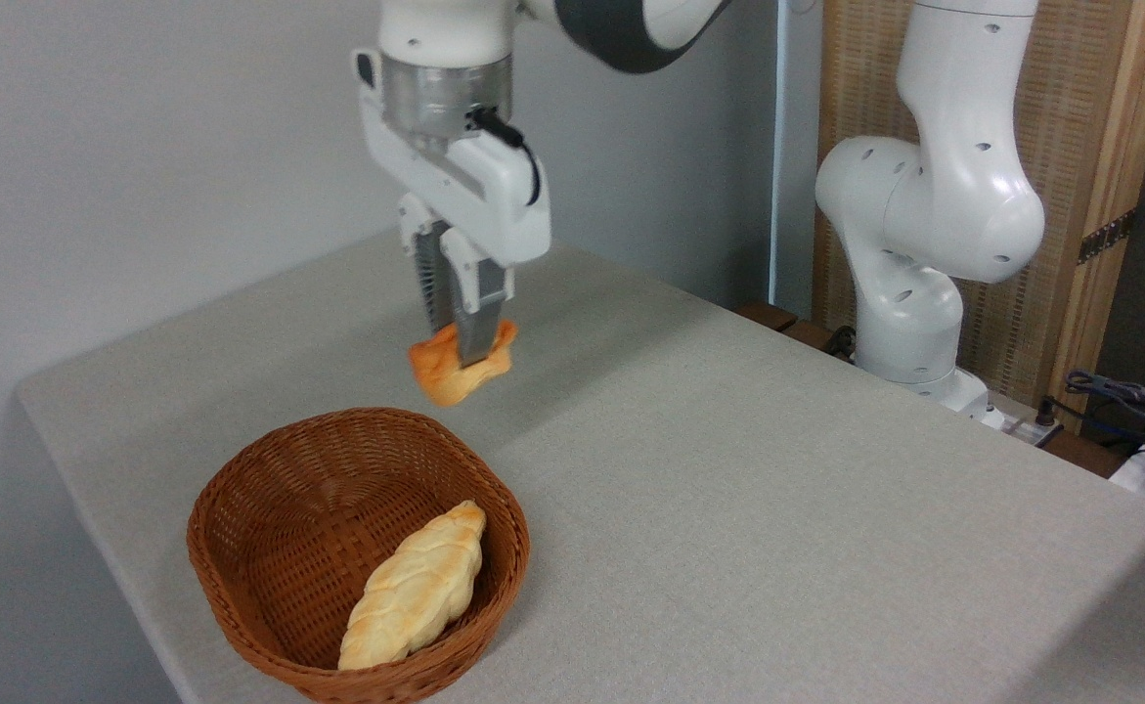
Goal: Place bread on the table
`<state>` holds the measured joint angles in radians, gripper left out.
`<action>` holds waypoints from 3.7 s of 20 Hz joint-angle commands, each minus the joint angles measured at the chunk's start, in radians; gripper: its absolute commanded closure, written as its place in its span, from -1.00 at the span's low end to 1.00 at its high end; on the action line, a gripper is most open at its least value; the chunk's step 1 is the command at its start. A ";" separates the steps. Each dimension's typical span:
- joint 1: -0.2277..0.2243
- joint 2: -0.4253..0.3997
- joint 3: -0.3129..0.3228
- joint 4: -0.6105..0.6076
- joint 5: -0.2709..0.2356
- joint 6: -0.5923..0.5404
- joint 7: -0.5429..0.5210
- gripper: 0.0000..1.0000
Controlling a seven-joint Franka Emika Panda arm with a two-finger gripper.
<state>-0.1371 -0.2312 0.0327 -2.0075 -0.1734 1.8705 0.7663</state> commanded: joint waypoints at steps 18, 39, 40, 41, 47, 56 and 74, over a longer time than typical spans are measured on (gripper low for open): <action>-0.039 -0.115 -0.100 -0.240 -0.006 0.004 0.027 -1.00; -0.026 -0.007 0.006 0.053 -0.006 -0.121 0.007 -1.00; -0.025 0.006 0.013 0.077 -0.003 -0.138 0.002 -1.00; -0.025 0.032 0.025 0.119 0.017 -0.154 -0.005 -1.00; -0.025 0.111 0.032 0.240 0.080 -0.168 -0.024 -1.00; -0.006 0.213 0.016 0.377 0.124 -0.281 -0.048 -1.00; 0.083 0.300 -0.069 0.500 0.129 -0.309 -0.070 -1.00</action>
<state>-0.0689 0.0663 -0.0117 -1.5393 -0.0596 1.6091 0.7241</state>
